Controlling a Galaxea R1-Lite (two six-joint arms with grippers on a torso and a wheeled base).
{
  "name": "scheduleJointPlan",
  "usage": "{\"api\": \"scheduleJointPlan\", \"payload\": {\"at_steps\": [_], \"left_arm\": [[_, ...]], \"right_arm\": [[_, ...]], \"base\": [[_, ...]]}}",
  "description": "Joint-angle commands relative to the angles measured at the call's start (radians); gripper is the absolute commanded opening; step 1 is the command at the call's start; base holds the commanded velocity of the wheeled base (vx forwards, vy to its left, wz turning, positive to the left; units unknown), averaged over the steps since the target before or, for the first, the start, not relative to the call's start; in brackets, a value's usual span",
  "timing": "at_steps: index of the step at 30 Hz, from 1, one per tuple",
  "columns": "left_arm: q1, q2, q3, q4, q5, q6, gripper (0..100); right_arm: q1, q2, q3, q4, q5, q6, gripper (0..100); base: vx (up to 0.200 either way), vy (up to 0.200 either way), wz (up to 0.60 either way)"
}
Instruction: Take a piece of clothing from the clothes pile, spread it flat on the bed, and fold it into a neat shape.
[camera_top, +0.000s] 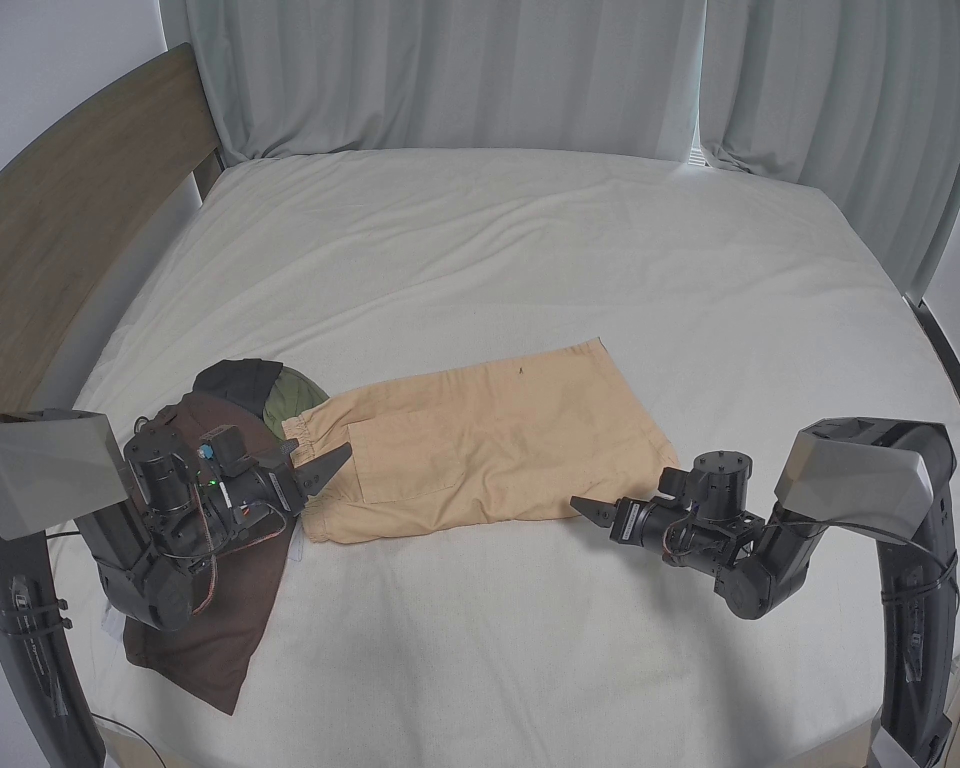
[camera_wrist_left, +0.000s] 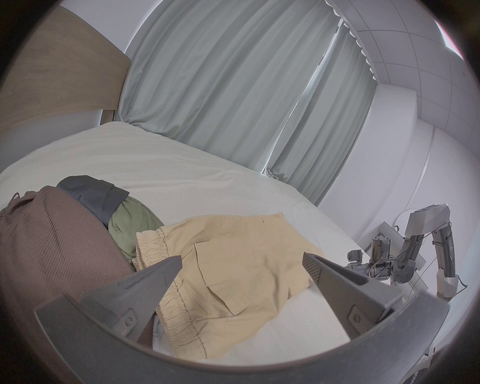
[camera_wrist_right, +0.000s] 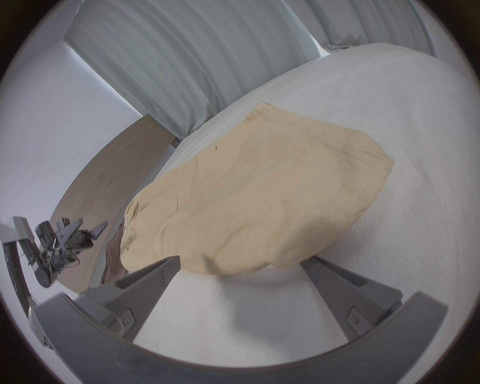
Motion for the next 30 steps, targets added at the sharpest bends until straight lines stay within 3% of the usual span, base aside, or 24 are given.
{"api": "scheduleJointPlan", "payload": {"at_steps": [1, 17, 30], "left_arm": [[0.001, 0.002, 0.0, 0.0, 0.0, -0.002, 100], [0.006, 0.005, 0.001, 0.0, -0.003, -0.005, 100], [0.007, 0.008, 0.001, -0.002, -0.008, -0.005, 100]], "right_arm": [[0.007, 0.043, -0.032, -0.002, -0.005, 0.031, 100], [0.042, 0.169, -0.218, -0.054, -0.01, 0.2, 100], [0.056, 0.196, -0.26, -0.054, -0.037, 0.204, 100]], "base": [[0.0, 0.0, 0.0], [0.0, 0.0, 0.0], [0.0, 0.0, 0.0]]}}
